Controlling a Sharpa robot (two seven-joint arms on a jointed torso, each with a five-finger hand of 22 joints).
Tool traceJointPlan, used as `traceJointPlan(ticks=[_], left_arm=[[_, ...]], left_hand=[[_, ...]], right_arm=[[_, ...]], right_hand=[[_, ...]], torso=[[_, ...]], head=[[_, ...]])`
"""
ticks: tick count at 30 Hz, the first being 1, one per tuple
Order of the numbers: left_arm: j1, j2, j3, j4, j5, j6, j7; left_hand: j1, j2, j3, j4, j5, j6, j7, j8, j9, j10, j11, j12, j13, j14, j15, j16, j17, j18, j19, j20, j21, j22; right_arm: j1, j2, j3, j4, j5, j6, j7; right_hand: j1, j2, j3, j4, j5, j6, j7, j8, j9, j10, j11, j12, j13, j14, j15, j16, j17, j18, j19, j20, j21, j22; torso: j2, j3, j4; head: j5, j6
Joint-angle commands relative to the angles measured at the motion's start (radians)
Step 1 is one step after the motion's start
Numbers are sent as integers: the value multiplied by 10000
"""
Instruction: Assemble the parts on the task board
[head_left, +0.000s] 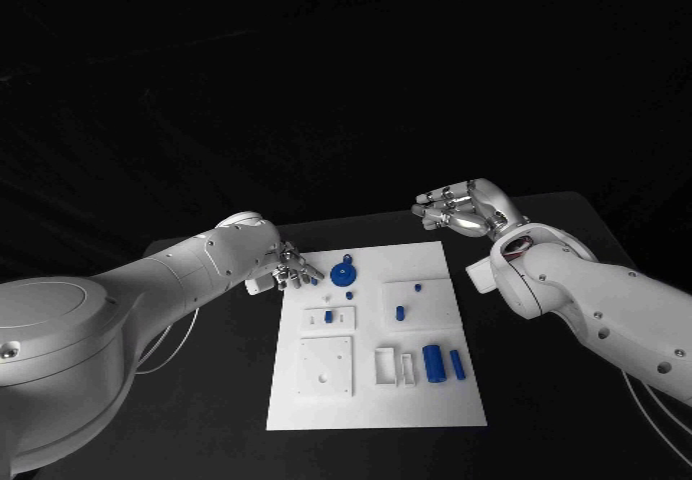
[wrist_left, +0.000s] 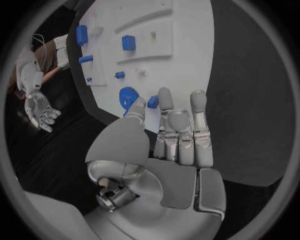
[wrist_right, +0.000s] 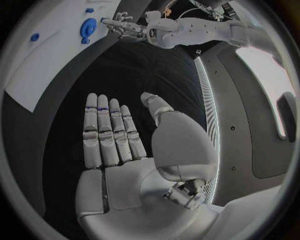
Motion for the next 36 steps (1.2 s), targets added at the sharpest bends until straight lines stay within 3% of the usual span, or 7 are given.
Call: traceJointPlan(ticks=[1,3,12,24,26,29,36], left_arm=[[-3,35,0,-14,149,38,140],[-6,41,0,-25,158,48,144],[-19,51,0,-76,194,36,174],[-25,40,1,-59,470,-33,341],[-27,35,1,-52,485,-52,378],[-29,29,1,-46,494,-50,408],[-30,8,1,-13,514,-40,429]], left_hand=[[22,129,-13,-97,57,-16,15,-103,-197,359,79,-61,-7,-106,-3,-14,-17,-84,-78,33,-52,182],[19,151,-59,-127,58,24,30,-105,-396,364,72,-80,-9,-104,2,-3,-13,-86,-65,32,-48,191],[93,217,-31,-180,71,2,22,-94,-464,357,77,-87,-8,-109,-2,-13,-18,-84,-84,36,-62,182],[900,747,312,-735,267,10,-48,-62,-634,385,42,-86,-8,-85,-29,5,-14,-98,-69,12,-58,187],[1019,806,361,-822,358,16,-56,-76,-681,387,36,-71,-6,-73,-33,11,-10,-100,-65,6,-51,187],[1101,820,420,-927,877,11,-64,-88,-729,377,34,-80,-18,-79,-38,8,-8,-102,-68,2,-42,188],[1151,912,656,-1144,1184,-17,-103,113,-490,397,17,-57,-32,-66,-52,36,37,-106,-76,-11,-1,191]], right_arm=[[0,28,2,2,-41,86,51],[0,34,2,0,-41,89,51],[1,34,2,1,-39,97,48],[1,70,1,-48,-39,202,14],[1,75,1,-59,-39,245,-4],[1,85,1,-70,-39,274,-13],[0,93,1,-84,-39,312,-23]], right_hand=[[86,30,-31,18,30,-51,-16,-1,9,-28,-1,-65,-15,-63,-34,-41,-14,127,-79,-9,-49,-16],[86,30,-31,18,30,-51,-16,-1,9,-28,-1,-65,-15,-63,-34,-41,-14,127,-79,-9,-49,-16],[86,30,-31,18,30,-51,-16,-1,9,-28,-1,-65,-15,-63,-34,-41,-14,127,-79,-9,-49,-16],[83,32,-16,35,34,-35,-20,1,11,-28,-4,-65,-15,-65,-35,-40,-13,125,-81,-10,-48,-16],[84,32,-12,38,36,-42,-18,1,10,-28,-3,-64,-14,-68,-34,-40,-13,125,-82,-10,-48,-16],[84,32,-11,39,37,-44,-17,0,10,-28,-2,-64,-14,-69,-34,-40,-13,125,-82,-10,-48,-16],[74,28,15,51,88,-41,-20,-1,10,-19,-6,-65,-15,-65,-35,-40,-13,125,-82,-11,-47,-16]], torso=[[3,7,-9],[5,8,-4],[9,7,1],[12,-10,15],[13,-11,21],[15,-8,22],[10,-8,16]], head=[[-9,13],[-14,8],[-22,-8],[-21,5],[-17,4],[-22,5],[-8,-6]])
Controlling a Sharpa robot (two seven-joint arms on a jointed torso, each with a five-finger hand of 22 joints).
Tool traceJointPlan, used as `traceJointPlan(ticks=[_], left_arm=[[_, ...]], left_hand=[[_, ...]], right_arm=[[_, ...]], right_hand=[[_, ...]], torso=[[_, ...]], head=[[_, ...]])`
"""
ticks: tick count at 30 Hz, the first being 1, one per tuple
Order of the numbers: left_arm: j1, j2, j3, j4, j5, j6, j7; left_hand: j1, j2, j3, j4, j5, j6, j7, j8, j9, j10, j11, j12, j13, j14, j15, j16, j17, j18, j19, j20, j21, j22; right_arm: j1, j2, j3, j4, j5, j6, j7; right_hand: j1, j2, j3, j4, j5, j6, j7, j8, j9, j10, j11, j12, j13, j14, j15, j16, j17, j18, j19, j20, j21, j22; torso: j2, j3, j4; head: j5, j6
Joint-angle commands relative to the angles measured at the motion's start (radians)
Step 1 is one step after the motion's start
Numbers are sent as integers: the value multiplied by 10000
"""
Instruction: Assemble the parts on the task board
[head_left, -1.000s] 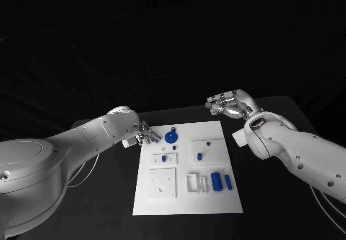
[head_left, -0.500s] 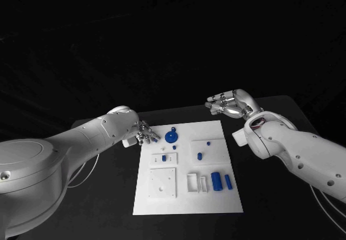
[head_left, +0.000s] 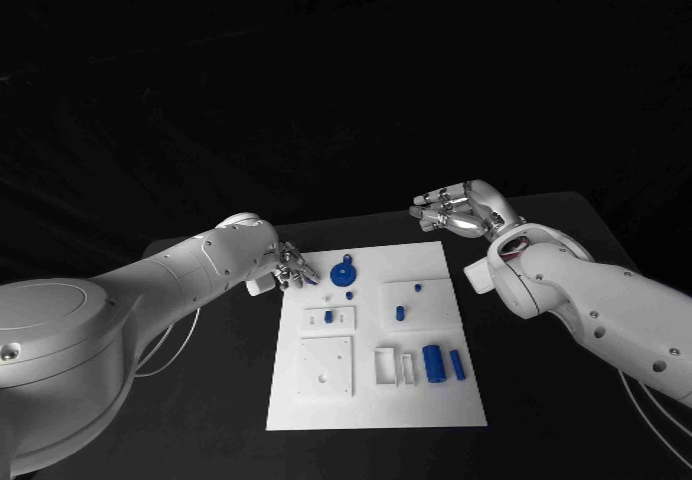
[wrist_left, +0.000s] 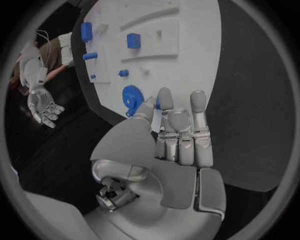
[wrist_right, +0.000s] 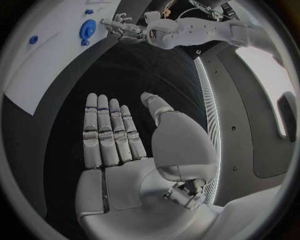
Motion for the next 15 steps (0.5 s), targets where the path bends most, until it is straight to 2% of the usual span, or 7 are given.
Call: traceJointPlan(ticks=[1,4,6,9,10,12,15], left_arm=[[0,-4,2,60,124,-26,170],[0,-39,2,131,131,-92,146],[2,-112,4,260,144,-200,107],[11,-260,8,516,253,-392,9],[15,-310,9,600,300,-451,-24],[41,-443,12,819,428,-605,-105],[142,-756,13,1322,667,-872,-257]], left_hand=[[67,52,93,-110,182,-12,-96,180,283,400,13,37,-18,7,-52,43,51,-107,-41,-50,45,195],[23,-41,160,-194,528,18,-136,352,537,397,-7,31,-33,8,-62,36,56,-111,-44,-58,60,195],[-81,-100,345,-264,899,-19,-175,629,1074,411,-42,45,-47,35,-79,58,120,-117,-40,-78,80,193],[-243,-182,656,-359,1207,0,-219,778,1624,427,-53,118,-54,90,-102,108,274,-119,-17,-97,104,189],[-336,-215,814,-399,1326,-1,-229,800,1876,432,-67,164,-63,109,-109,130,353,-121,-3,-107,118,189],[-388,-243,957,-446,1504,59,-237,798,2049,438,-67,191,-77,130,-115,147,419,-121,3,-112,128,190],[-423,-273,1089,-515,1878,136,-253,854,2233,451,-79,256,-74,186,-131,196,523,-111,28,-125,148,192]], right_arm=[[-2,8,3,3,-40,203,20],[-2,-5,3,4,-40,203,20],[-2,-20,3,-2,-40,203,21],[-2,-52,3,-10,-39,202,21],[-2,-64,3,-9,-37,201,20],[-2,-87,3,-4,-34,198,19],[-3,-126,3,8,-26,198,17]], right_hand=[[74,28,14,51,35,-42,-18,-1,9,-19,-6,-65,-15,-67,-33,-40,-14,126,-82,-11,-47,-16],[74,28,14,51,35,-42,-18,-1,9,-19,-6,-65,-15,-67,-33,-40,-14,126,-82,-11,-47,-16],[74,28,14,51,35,-42,-18,-1,9,-19,-6,-65,-15,-67,-33,-40,-14,126,-82,-11,-47,-16],[74,28,14,51,35,-42,-18,-1,9,-19,-6,-65,-15,-67,-33,-40,-14,126,-82,-11,-47,-16],[74,28,14,51,35,-42,-18,-1,9,-19,-6,-65,-15,-67,-33,-40,-14,126,-82,-11,-47,-16],[63,18,25,63,54,-42,-18,1,10,-21,-5,-63,-14,-67,-34,-41,-14,125,-82,-11,-47,-16],[63,18,25,63,54,-42,-18,1,10,-21,-5,-63,-14,-67,-34,-41,-14,125,-82,-11,-47,-16]], torso=[[0,0,-3],[-4,-10,13],[-9,-25,24],[-13,-49,62],[-13,-39,62],[-22,-29,75],[-36,-43,112]], head=[[12,-8],[-14,-5],[-33,-7],[-36,-15],[-34,-18],[-31,-23],[-35,-44]])
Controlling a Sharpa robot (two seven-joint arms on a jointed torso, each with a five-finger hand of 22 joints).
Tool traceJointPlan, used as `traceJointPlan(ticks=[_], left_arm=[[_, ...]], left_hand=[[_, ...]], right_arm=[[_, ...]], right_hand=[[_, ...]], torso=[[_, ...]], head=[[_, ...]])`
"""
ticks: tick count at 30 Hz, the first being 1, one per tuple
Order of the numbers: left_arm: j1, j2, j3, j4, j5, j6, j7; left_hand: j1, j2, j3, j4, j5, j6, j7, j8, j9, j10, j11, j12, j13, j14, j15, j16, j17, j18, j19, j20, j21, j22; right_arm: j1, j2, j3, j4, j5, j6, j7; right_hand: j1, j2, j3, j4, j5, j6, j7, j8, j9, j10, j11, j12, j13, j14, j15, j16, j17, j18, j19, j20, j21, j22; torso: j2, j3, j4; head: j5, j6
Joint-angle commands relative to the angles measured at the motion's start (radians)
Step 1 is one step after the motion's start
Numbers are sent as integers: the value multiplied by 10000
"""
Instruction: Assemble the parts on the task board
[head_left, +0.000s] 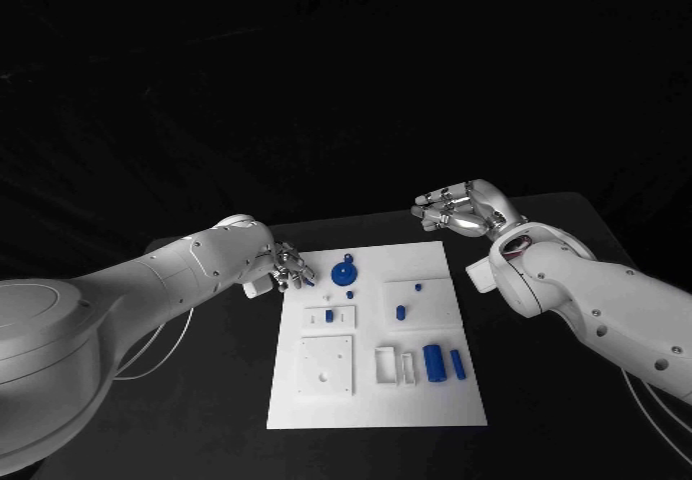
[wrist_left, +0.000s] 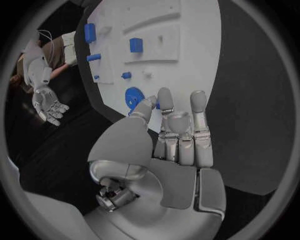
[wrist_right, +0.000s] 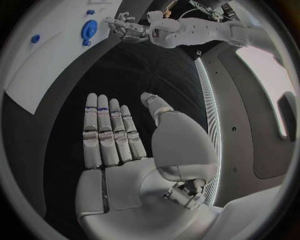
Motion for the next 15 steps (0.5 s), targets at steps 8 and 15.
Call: traceJointPlan(ticks=[8,15], left_arm=[[354,-1260,10,2257,875,-1793,-814],[441,-2057,-23,3833,957,-2892,-1433]], left_hand=[[-373,-19,626,-289,428,415,-220,-155,2773,466,-112,303,-91,212,-43,20,219,-94,82,-76,157,187],[-443,7,690,-372,538,517,-242,-184,2890,474,-125,452,-105,290,-55,4,270,-80,127,-84,194,188]], right_arm=[[-2,-121,4,34,2,139,33],[-4,-169,5,31,16,132,31]], right_hand=[[63,18,-3,35,57,-42,-18,1,10,-21,-5,-63,-14,-68,-33,-41,-14,125,-82,-11,-47,-16],[65,9,-10,42,78,-53,-18,0,9,-25,-5,-64,-14,-68,-33,-40,-14,125,-83,-10,-48,-16]], torso=[[-100,-80,211],[-174,-123,313]], head=[[-43,-90],[-65,-192]])
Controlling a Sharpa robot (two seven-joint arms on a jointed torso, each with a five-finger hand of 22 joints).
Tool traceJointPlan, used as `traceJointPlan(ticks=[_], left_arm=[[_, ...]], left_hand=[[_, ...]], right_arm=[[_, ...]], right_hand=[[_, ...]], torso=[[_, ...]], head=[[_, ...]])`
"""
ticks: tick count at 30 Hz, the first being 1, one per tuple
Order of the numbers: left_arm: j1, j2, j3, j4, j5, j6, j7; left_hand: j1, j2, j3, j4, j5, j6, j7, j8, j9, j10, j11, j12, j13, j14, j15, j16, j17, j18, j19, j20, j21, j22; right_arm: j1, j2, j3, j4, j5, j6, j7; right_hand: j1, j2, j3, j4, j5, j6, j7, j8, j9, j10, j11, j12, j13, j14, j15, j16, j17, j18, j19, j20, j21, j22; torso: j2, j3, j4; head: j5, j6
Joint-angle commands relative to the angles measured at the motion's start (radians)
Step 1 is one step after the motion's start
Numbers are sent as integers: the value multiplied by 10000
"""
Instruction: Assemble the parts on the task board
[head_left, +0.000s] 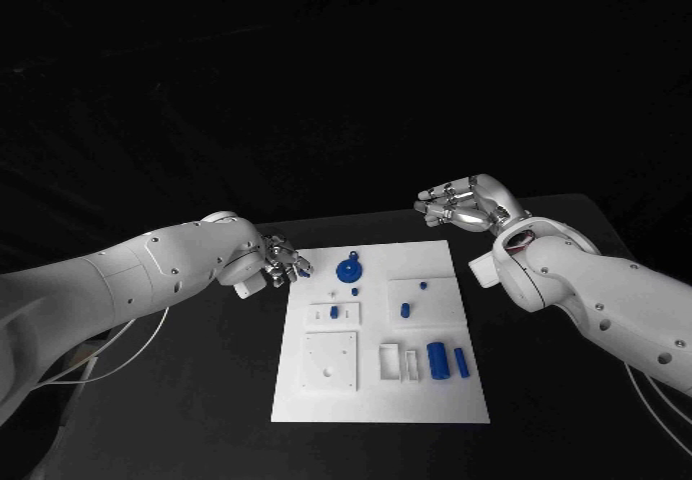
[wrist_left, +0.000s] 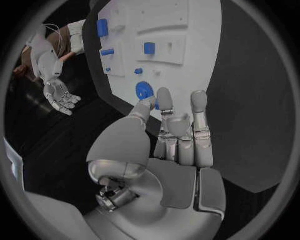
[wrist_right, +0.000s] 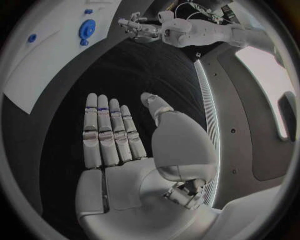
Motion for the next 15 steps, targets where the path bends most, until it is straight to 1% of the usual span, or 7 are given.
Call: traceJointPlan(ticks=[1,4,5,8,11,13,15], left_arm=[[28,-192,-21,560,262,-1233,-689],[30,-358,-56,989,199,-1552,-846],[29,-449,-113,1230,148,-1699,-918],[26,-575,-236,1591,42,-1899,-1007],[4,-669,-367,1938,-103,-2117,-1089],[-35,-694,-408,2085,-201,-2218,-1140],[-83,-704,-431,2190,-305,-2286,-1177]], left_hand=[[0,121,158,-125,59,429,-350,-56,2027,468,-61,63,-12,113,-11,-3,18,-77,65,-16,26,189],[-6,138,171,-149,62,441,-352,-63,2051,470,-63,96,-18,138,-13,-6,32,-73,79,-18,37,189],[-10,147,177,-163,63,447,-354,-62,2068,470,-65,116,-20,155,-13,1,52,-68,86,-17,41,188],[-30,166,185,-196,69,456,-357,-61,2113,471,-66,154,-31,168,-11,-9,63,-63,89,-13,49,187],[-67,201,192,-240,91,464,-360,-66,2195,473,-66,202,-57,193,-9,-20,79,-50,99,-6,63,186],[-87,258,212,-262,93,422,-350,-50,2294,470,-62,211,-75,195,-7,-26,84,-42,104,-4,70,187],[-104,319,249,-305,95,375,-346,-20,2397,469,-64,219,-84,198,-8,-33,88,-37,103,-5,74,184]], right_arm=[[-3,-15,4,14,3,121,44],[-4,-20,4,7,6,123,46],[-5,-23,4,2,8,125,46],[-6,-25,4,-8,11,127,48],[-9,-25,4,-16,16,131,49],[-10,-25,4,-16,19,130,52],[-11,-23,4,-15,21,105,66]], right_hand=[[65,9,-10,42,20,-53,-18,-1,10,-24,-5,-65,-14,-68,-33,-40,-14,126,-83,-10,-48,-16],[65,9,-10,42,20,-53,-18,-1,10,-24,-5,-65,-14,-68,-33,-40,-14,126,-83,-10,-48,-16],[65,9,-10,42,20,-53,-18,-1,10,-24,-5,-65,-14,-68,-33,-40,-14,126,-83,-10,-48,-16],[65,9,-10,42,20,-53,-18,-1,10,-24,-5,-65,-14,-68,-33,-40,-14,126,-83,-10,-48,-16],[65,9,-10,42,20,-53,-18,-1,10,-24,-5,-65,-14,-68,-33,-40,-14,126,-83,-10,-48,-16],[65,9,-10,42,20,-53,-18,-1,10,-24,-5,-65,-14,-68,-33,-40,-14,126,-83,-10,-48,-16],[70,11,-5,42,22,-55,-18,-1,9,-24,-6,-65,-15,-67,-33,-40,-14,126,-82,-11,-48,-16]], torso=[[-60,-35,82],[-70,-61,115],[-74,-75,131],[-88,-90,157],[-102,-103,171],[-110,-109,178],[-102,-102,170]], head=[[-12,-61],[-17,-89],[-16,-106],[-27,-131],[-19,-160],[-33,-190],[-30,-201]])
